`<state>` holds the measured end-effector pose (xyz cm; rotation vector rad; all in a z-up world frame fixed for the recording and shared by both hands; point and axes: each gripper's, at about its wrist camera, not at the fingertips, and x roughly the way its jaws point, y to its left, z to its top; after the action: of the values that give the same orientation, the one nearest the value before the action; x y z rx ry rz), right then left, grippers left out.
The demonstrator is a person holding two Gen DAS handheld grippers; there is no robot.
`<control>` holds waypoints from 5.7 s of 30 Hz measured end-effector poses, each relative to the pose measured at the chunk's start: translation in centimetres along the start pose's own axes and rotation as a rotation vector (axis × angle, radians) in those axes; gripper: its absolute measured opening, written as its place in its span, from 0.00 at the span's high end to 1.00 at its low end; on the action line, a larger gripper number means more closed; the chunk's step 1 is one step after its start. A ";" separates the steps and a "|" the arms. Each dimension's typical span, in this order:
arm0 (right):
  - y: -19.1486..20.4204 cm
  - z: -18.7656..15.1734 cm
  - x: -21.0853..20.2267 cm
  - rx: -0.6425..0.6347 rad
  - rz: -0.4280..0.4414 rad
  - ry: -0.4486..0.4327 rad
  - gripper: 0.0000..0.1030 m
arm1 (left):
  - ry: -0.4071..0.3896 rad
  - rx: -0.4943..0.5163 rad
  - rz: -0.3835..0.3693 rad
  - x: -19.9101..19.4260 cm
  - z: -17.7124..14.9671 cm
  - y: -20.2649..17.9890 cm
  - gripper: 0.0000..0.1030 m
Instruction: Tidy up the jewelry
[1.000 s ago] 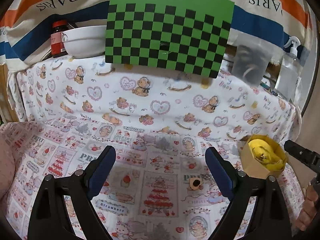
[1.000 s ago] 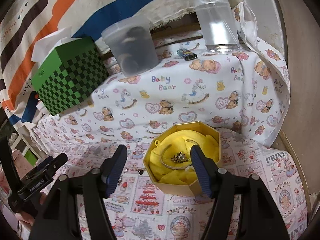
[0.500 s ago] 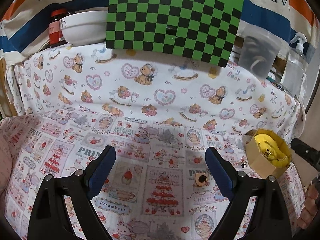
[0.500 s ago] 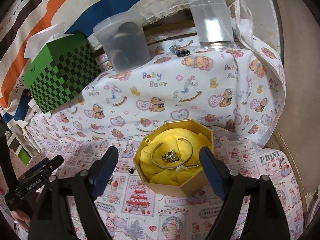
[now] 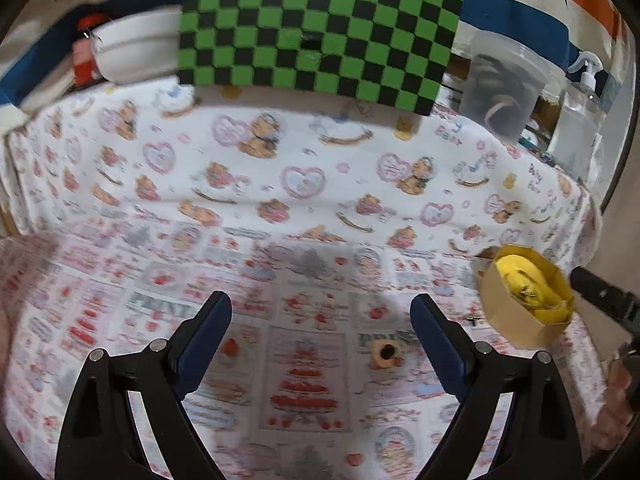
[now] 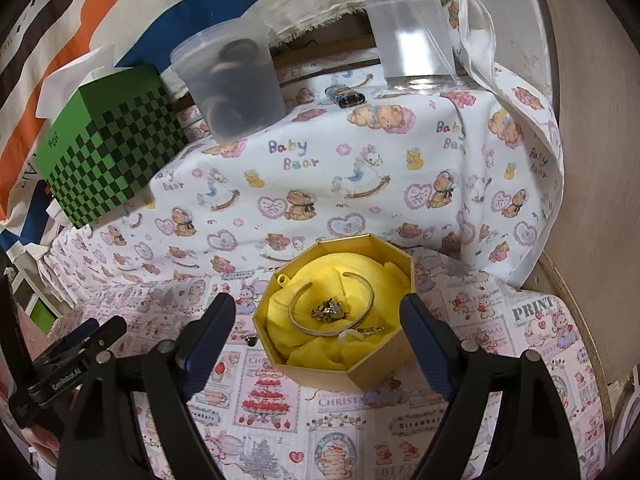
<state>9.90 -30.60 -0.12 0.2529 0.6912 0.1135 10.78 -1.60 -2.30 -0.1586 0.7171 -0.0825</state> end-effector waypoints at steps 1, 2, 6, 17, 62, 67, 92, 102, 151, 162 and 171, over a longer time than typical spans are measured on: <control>0.1 0.1 0.1 -0.002 -0.003 0.005 0.20 | 0.010 -0.003 -0.014 0.2 0.0 -0.1 0.13; 0.2 0.0 0.2 -0.006 -0.007 0.007 0.20 | 0.019 -0.003 -0.026 0.4 0.1 -0.3 0.13; 0.3 0.0 0.1 -0.011 -0.009 0.008 0.20 | 0.056 0.036 -0.065 0.9 -0.3 -1.6 0.27; 0.1 0.0 0.5 0.021 0.011 0.051 0.20 | 0.170 0.119 -0.080 2.8 -2.0 -4.4 0.72; 3.0 -0.7 -0.6 -0.115 0.014 -0.021 0.20 | -0.034 0.090 0.006 -2.9 0.2 -1.5 0.91; 4.3 -1.4 0.0 -0.164 0.017 0.003 0.20 | -0.025 0.062 0.029 -2.4 0.4 -0.4 0.91; 11.3 -3.3 3.8 -0.306 0.152 0.240 0.50 | 0.000 -0.070 0.072 -1.3 1.2 4.0 0.91; 11.7 -4.6 8.2 -0.331 0.058 0.353 0.73 | 0.011 -0.113 0.068 -0.9 1.6 4.9 0.91; 8.3 -0.1 -6.4 -0.210 0.312 -0.131 0.93 | 0.190 0.013 0.119 4.0 0.9 3.7 0.90; 7.8 0.1 -6.3 -0.195 0.309 -0.128 0.93 | 0.173 0.021 0.110 1.9 1.0 3.5 0.97; 7.8 0.0 -6.1 -0.195 0.304 -0.116 0.93 | 0.211 0.048 0.138 2.8 0.7 3.1 0.97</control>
<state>5.10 -24.21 5.74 0.1745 0.5186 0.4511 13.41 1.16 -4.14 -0.0550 0.9339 0.0155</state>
